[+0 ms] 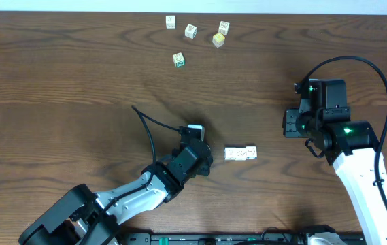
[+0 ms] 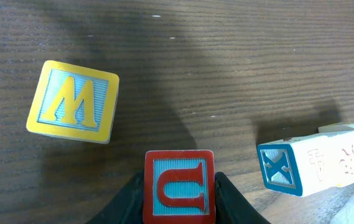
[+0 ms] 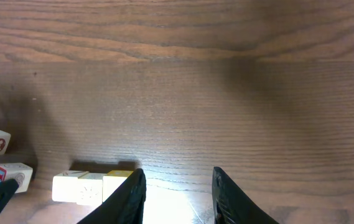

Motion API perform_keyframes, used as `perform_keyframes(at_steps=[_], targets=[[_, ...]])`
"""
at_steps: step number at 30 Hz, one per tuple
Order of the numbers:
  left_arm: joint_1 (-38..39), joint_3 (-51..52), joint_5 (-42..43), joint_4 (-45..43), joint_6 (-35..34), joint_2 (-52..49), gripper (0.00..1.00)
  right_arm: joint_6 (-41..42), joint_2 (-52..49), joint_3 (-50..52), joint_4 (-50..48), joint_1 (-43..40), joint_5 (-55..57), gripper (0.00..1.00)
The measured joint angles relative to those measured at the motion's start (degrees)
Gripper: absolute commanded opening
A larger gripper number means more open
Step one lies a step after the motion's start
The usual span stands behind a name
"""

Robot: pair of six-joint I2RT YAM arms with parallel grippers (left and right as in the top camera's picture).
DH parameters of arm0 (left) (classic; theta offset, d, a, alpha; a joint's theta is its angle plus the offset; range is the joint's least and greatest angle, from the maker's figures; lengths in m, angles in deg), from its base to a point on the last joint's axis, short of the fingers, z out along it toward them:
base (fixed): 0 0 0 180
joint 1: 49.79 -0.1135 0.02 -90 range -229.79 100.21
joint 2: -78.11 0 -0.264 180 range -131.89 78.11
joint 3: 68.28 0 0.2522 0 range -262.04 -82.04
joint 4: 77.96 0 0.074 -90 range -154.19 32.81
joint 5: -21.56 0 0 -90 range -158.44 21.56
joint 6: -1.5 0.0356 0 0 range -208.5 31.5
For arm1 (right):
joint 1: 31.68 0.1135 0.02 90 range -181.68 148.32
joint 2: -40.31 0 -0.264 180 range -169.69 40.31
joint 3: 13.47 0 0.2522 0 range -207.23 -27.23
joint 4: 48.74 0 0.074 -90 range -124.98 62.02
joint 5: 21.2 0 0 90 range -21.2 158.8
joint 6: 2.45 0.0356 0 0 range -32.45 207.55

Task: Lift 5 blocks
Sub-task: 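Lower the red U block beside the white blocks and open the left gripper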

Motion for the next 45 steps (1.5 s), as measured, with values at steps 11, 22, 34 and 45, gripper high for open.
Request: perform_keyframes(at_steps=[11, 22, 34, 45], targets=[[-0.1, 0.0, 1.7, -0.1, 0.0, 0.0, 0.25, 0.0, 0.0, 0.0, 0.0, 0.0, 0.0, 0.33], [0.0, 0.0, 3.8, 0.3, 0.1, -0.7, 0.39, 0.0, 0.0, 0.0, 0.0, 0.0, 0.0, 0.33], [0.0, 0.0, 6.0, -0.8, 0.1, -1.0, 0.39, 0.0, 0.0, 0.0, 0.0, 0.0, 0.0, 0.33], [0.0, 0.0, 6.0, -2.6, 0.1, -1.0, 0.4, 0.0, 0.0, 0.0, 0.0, 0.0, 0.0, 0.33]])
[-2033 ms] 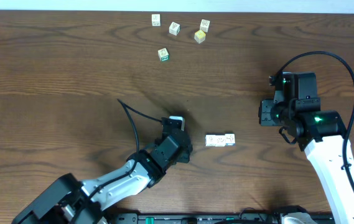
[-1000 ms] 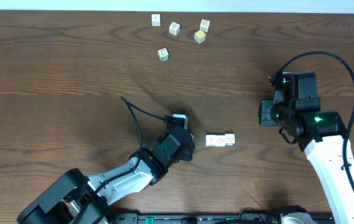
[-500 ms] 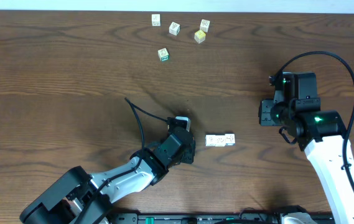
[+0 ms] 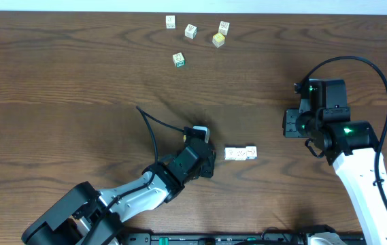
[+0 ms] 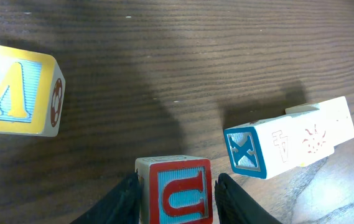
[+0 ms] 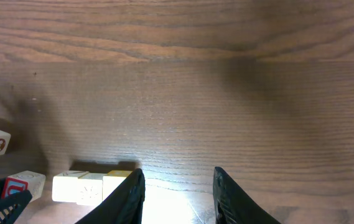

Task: Lift 5 blocks
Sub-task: 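Lower the red U block beside the white blocks and open the left gripper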

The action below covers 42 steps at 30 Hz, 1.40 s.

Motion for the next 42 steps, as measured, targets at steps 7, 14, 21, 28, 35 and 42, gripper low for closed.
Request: perform_keyframes(at_steps=[7, 14, 21, 28, 35, 42], targets=[[0.0, 0.0, 0.0, -0.5, 0.0, 0.0, 0.41, 0.0, 0.0, 0.0, 0.0, 0.0, 0.0, 0.33], [0.0, 0.0, -0.5, -0.4, 1.2, 0.0, 0.49, 0.0, 0.0, 0.0, 0.0, 0.0, 0.0, 0.33], [0.0, 0.0, -0.9, -0.4, 2.1, 0.0, 0.49, 0.0, 0.0, 0.0, 0.0, 0.0, 0.0, 0.34], [-0.4, 0.0, -1.8, -0.4, 3.9, 0.6, 0.5, 0.0, 0.0, 0.0, 0.0, 0.0, 0.0, 0.34], [-2.6, 0.0, -2.2, -0.3, 6.5, 5.9, 0.23, 0.0, 0.0, 0.0, 0.0, 0.0, 0.0, 0.34], [-2.8, 0.0, -4.4, 9.2, 8.9, 13.4, 0.07, 0.0, 0.0, 0.0, 0.0, 0.0, 0.0, 0.34]])
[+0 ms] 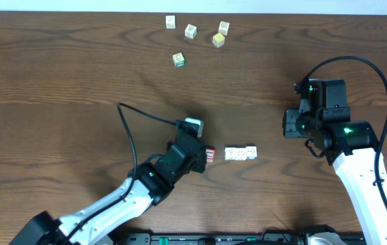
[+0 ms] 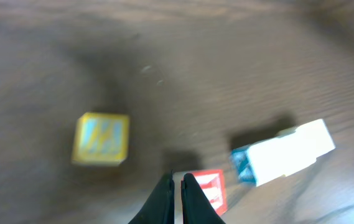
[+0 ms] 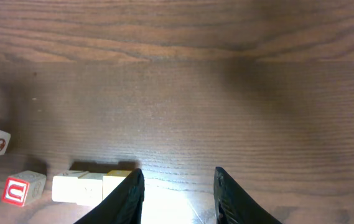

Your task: Lift 5 blocks

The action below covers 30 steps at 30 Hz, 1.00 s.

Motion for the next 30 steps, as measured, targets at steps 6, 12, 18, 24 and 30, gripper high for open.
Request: perform_keyframes(at_steps=[6, 12, 18, 24, 30], targets=[[0.4, 0.1, -1.1, 10.0, -0.6, 1.4, 0.07, 0.1, 0.0, 0.0, 0.0, 0.0, 0.0, 0.33], [2.1, 0.1, -1.4, 10.4, -2.0, 0.3, 0.07, 0.2, 0.0, 0.0, 0.0, 0.0, 0.0, 0.33], [2.1, 0.1, -1.4, 8.2, -5.2, -5.1, 0.07, 0.2, 0.0, 0.0, 0.0, 0.0, 0.0, 0.33], [2.1, 0.1, 0.6, 3.1, -6.5, -10.0, 0.07, 0.2, 0.0, 0.0, 0.0, 0.0, 0.0, 0.33], [2.2, 0.1, 1.8, 0.8, -7.1, -10.6, 0.07, 0.2, 0.0, 0.0, 0.0, 0.0, 0.0, 0.33]])
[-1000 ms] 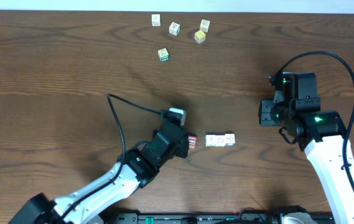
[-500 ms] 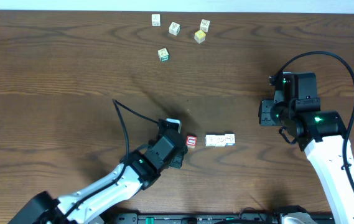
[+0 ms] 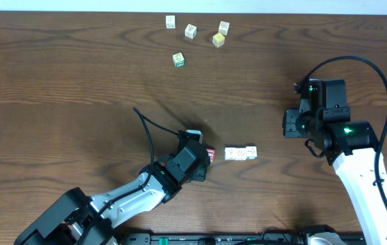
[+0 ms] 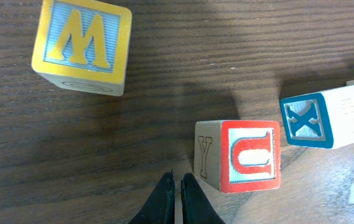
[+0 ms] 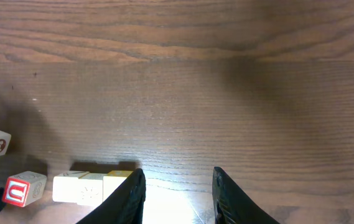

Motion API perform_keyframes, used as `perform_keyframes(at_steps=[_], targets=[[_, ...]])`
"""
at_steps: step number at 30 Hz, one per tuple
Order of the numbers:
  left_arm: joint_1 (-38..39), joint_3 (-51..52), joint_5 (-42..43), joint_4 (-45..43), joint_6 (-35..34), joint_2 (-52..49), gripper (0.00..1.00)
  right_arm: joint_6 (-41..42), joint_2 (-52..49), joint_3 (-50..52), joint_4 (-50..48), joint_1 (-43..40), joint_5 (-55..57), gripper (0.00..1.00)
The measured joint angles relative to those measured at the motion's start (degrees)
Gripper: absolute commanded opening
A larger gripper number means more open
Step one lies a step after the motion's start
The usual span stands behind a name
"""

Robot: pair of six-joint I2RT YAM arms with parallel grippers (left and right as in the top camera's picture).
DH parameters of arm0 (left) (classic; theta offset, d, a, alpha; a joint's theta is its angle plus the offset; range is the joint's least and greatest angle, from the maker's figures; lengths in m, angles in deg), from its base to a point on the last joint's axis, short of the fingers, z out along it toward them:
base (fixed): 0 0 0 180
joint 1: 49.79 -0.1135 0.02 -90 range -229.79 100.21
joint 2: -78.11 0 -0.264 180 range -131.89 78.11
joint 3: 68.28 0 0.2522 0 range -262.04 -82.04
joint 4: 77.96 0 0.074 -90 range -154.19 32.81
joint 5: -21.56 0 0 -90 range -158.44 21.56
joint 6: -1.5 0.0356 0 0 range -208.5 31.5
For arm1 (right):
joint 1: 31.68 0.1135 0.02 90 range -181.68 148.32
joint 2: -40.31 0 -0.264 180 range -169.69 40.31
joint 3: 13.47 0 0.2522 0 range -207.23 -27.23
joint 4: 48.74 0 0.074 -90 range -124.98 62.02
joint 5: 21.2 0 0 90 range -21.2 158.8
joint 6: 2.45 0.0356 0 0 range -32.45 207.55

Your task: Lift 5 blocks

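A red U block (image 4: 245,155) rests on the table just left of a white row of blocks with a blue X end (image 4: 307,119). A yellow M block (image 4: 80,45) lies further off. My left gripper (image 4: 175,180) is shut and empty, low over the wood beside the U block. From overhead, the U block (image 3: 210,154) touches the row (image 3: 240,153), with the left arm over the M block. My right gripper (image 5: 178,186) stands open and empty, with the row (image 5: 93,186) to its left.
Several small loose blocks sit at the far edge of the table, among them a white one (image 3: 171,22), a yellow one (image 3: 218,39) and a green-marked one (image 3: 178,60). The right arm (image 3: 322,122) hovers at the right side.
My left gripper, shut both times, was higher over the blocks and is now low, just left of the red U block. The blocks and the right arm have not moved.
At first my left gripper was shut on the red U block near the yellow M block. Then it held the block closer to the X-ended row. Later the block lay free beside the row with the gripper shut above it, and now low beside it.
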Motion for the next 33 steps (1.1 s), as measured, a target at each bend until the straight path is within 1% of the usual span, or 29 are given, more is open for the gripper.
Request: perform_keyframes(at_steps=[17, 33], targets=[[0.0, 0.0, 2.2, -3.0, -0.2, 0.0, 0.07, 0.2, 0.0, 0.0, 0.0, 0.0, 0.0, 0.33], [0.0, 0.0, 2.4, -4.3, -0.2, 0.0, 0.07, 0.2, 0.0, 0.0, 0.0, 0.0, 0.0, 0.33]])
